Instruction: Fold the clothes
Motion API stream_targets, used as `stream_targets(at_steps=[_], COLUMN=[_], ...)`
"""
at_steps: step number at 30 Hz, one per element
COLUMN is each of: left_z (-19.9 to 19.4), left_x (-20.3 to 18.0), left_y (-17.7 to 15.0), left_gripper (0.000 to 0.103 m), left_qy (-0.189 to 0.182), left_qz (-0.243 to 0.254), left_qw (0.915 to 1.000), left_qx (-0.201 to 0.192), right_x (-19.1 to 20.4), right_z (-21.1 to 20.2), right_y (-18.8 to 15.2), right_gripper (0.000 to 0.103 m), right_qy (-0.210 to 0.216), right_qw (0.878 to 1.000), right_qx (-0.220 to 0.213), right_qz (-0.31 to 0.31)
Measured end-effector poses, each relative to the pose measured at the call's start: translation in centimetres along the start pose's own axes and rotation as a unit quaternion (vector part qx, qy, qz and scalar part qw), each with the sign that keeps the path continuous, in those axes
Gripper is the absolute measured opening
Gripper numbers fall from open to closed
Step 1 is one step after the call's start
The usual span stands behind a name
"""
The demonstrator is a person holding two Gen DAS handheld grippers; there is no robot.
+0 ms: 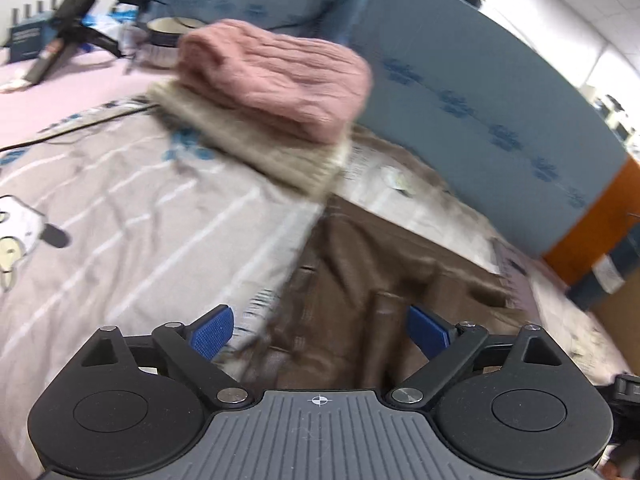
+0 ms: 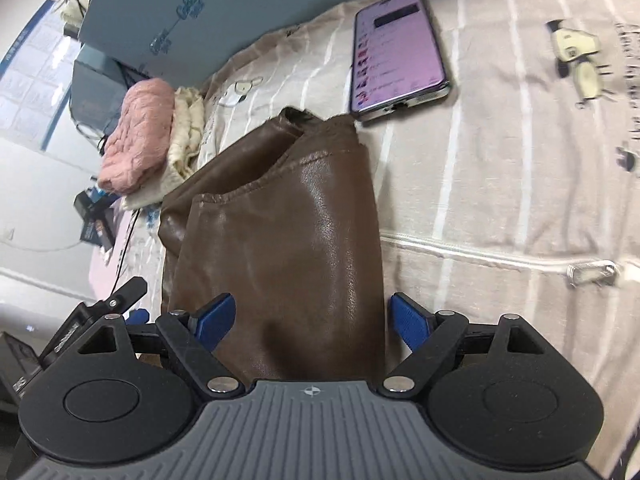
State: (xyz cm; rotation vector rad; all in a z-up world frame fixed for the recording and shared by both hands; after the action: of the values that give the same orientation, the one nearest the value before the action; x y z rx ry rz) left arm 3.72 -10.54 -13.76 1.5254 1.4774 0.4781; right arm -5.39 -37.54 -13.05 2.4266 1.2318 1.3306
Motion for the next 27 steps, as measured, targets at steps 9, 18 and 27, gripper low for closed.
stream_targets(at_steps=[9, 18, 27], left_z=[2.9, 4.7, 4.6], left_x=[1.8, 0.6, 0.8], left_y=[0.5, -0.1, 0.5], left_gripper=[0.095, 0.095, 0.091], left_qy=[0.014, -0.141, -0.22], left_qz=[0.004, -0.011, 0.005], left_qw=[0.9999, 0.9859, 0.9672], left_qx=[0.006, 0.09, 0.127], right_x=[1.3, 2.4, 4.1], right_z=[1.6, 2.9, 3.4], right_y=[0.9, 0.8, -1.2], right_gripper=[0.088, 0.095, 0.064], right_qy=[-0.001, -0.022, -0.03], right_qw=[0.999, 0.999, 0.998], right_qx=[0.015, -0.016, -0.039], right_qz=[-0.03, -0.023, 0.047])
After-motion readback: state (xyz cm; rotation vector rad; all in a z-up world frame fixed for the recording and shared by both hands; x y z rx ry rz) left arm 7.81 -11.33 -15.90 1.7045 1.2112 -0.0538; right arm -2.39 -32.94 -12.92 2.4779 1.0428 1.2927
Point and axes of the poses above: each gripper's, at about its wrist camera, not at the fingertips, and z roughly the way its jaws point, x to its left, y to its top, the point moved 5 cm from there along z, roughly the way its jaws point, and after that the axes turned 15 degrees about -x, right-handed, at the moved point
